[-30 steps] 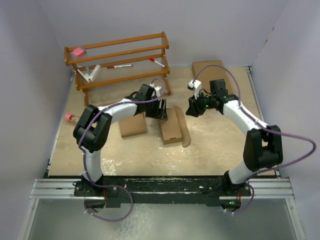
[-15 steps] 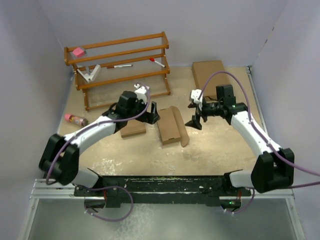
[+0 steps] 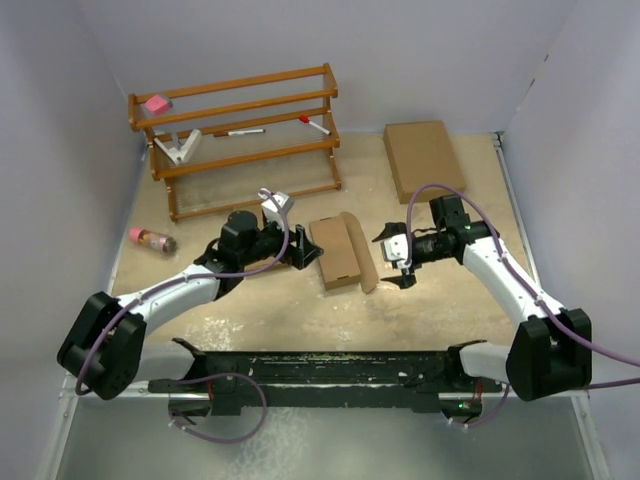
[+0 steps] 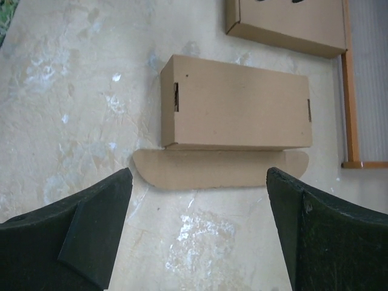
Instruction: Fold the paper box
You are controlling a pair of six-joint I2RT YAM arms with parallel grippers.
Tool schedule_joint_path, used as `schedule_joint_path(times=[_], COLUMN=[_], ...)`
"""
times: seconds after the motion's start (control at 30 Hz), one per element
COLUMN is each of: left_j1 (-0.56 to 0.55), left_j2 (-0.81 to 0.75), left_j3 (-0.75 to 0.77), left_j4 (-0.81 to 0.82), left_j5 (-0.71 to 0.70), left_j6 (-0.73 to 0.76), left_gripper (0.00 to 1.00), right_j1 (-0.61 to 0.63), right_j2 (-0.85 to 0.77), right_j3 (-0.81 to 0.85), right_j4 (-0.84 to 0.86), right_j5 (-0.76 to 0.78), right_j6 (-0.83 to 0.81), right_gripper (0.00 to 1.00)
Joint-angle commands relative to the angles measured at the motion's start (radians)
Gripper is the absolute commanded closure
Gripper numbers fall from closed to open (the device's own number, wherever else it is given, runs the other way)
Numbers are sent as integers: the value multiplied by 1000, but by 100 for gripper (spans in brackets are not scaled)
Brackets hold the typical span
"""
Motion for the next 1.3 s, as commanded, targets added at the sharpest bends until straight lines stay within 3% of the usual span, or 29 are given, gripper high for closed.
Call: schedule_joint_path(times=[0.0, 0.23, 0.5, 0.67, 1.0, 1.27], left_j1=[-12, -11, -21, -38, -36, -33], left_j2=[44, 146, 313, 423, 654, 609], left_j3=[12, 56, 167, 274, 577, 577], left_j4=[155, 137, 38, -110, -305, -307], left_j5=[34, -18, -9, -40, -3, -10], left_j6=[-48, -182, -284, -249, -76, -57], left_gripper=[6, 12, 29, 38, 42, 34], right_j1=[-1, 1, 30, 65, 124, 166], right_j2=[13, 31, 68, 104, 146, 155], right_j3=[-28, -71, -123, -119, -145, -188], right_j4=[-14, 98, 122, 133, 143, 206], right_j5=[69, 117, 176, 218, 288, 342], right_j6=[-107, -93, -187, -172, -194, -175], right_gripper=[6, 18, 20, 23, 31, 36])
